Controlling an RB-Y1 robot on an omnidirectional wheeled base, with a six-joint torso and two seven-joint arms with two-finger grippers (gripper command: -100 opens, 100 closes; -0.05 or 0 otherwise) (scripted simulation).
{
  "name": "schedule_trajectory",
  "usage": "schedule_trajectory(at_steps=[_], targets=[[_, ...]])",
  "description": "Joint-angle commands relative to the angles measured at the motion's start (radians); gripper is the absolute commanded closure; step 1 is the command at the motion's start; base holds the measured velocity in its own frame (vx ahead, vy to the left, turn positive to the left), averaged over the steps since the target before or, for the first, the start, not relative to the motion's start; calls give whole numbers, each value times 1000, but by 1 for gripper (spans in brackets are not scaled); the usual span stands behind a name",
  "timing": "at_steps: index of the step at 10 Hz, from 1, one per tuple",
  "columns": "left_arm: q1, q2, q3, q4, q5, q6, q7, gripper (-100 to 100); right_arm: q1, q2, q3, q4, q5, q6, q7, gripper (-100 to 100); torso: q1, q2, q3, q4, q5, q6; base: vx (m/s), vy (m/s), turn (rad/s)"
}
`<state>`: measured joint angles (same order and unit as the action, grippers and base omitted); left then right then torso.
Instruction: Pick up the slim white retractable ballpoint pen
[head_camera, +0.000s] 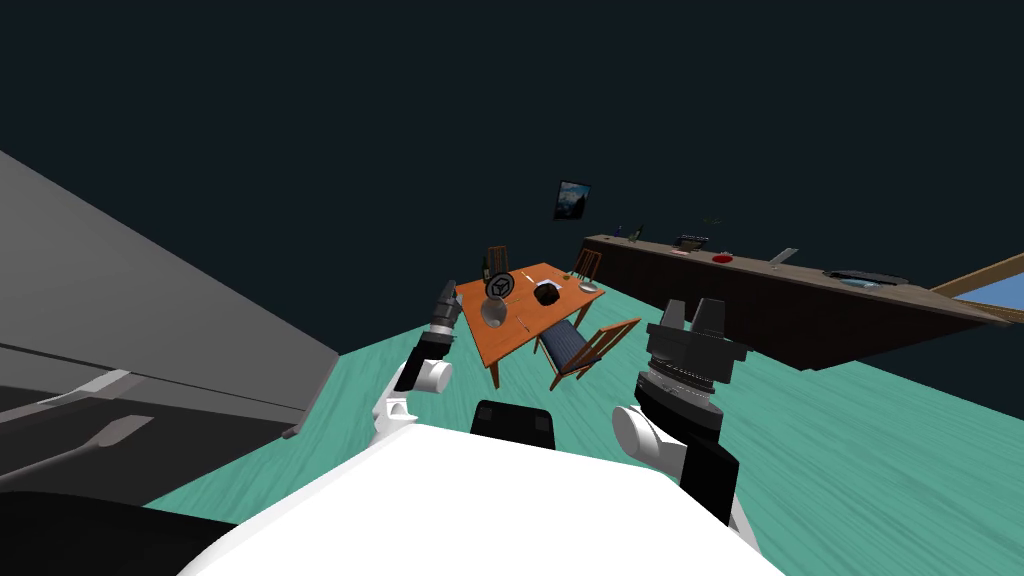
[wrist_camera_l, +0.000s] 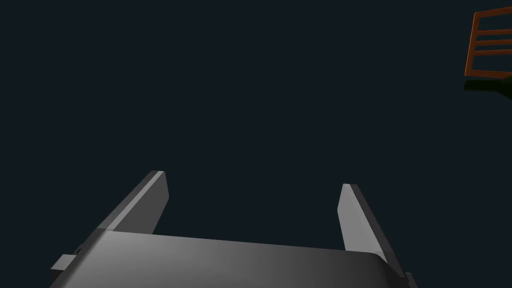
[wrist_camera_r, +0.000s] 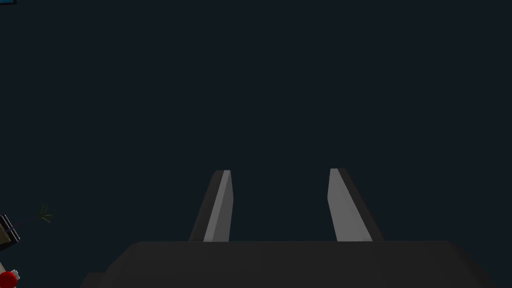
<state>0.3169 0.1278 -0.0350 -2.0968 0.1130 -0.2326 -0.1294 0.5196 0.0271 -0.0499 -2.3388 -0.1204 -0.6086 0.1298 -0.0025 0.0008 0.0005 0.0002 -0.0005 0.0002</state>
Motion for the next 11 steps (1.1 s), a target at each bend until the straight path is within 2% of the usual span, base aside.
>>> schedule_trajectory(at_steps=[1, 2, 4, 5, 7, 8, 9, 10, 11], targets=[[-50, 9, -4, 50, -3, 46, -6, -100, 0, 0, 0, 0, 0, 0, 0, 0, 0, 0, 0, 0, 0, 0, -20, -37, -17], [-52, 9, -4, 60, -3, 46, -6, -100, 0, 0, 0, 0, 0, 0, 0, 0, 0, 0, 0, 0, 0, 0, -13, -23, -4], [-116, 19, -6, 125, -5, 106, -13, -100, 0, 0, 0, 0, 0, 0, 0, 0, 1, 0, 0, 0, 0, 0, -17, -30, -20], [-121, 19, -6, 130, -5, 110, -13, -100, 0, 0, 0, 0, 0, 0, 0, 0, 0, 0, 0, 0, 0, 0, -12, -30, -6], [-183, 25, -7, 196, -9, 171, -21, -100, 0, 0, 0, 0, 0, 0, 0, 0, 0, 0, 0, 0, 0, 0, -14, -36, -23], [-194, 25, -7, 209, -9, 180, -21, -100, 0, 0, 0, 0, 0, 0, 0, 0, 0, 0, 0, 0, 0, 0, -11, -33, -8], [-231, 26, -8, 251, -12, 215, -27, -100, 0, 0, 0, 0, 0, 0, 0, 0, 0, -1, 0, 0, 0, 0, -7, -34, -16], [-231, 26, -8, 251, -12, 217, -27, -100, 0, 0, 0, 0, 0, 0, 0, 0, 0, -1, 0, 0, 0, 0, -2, -27, -11], [-269, 26, -8, 295, -15, 255, -33, -100, 0, 0, 0, 0, 0, 0, 0, 0, 0, -1, 0, 0, 0, 0, -2, -30, -21]])
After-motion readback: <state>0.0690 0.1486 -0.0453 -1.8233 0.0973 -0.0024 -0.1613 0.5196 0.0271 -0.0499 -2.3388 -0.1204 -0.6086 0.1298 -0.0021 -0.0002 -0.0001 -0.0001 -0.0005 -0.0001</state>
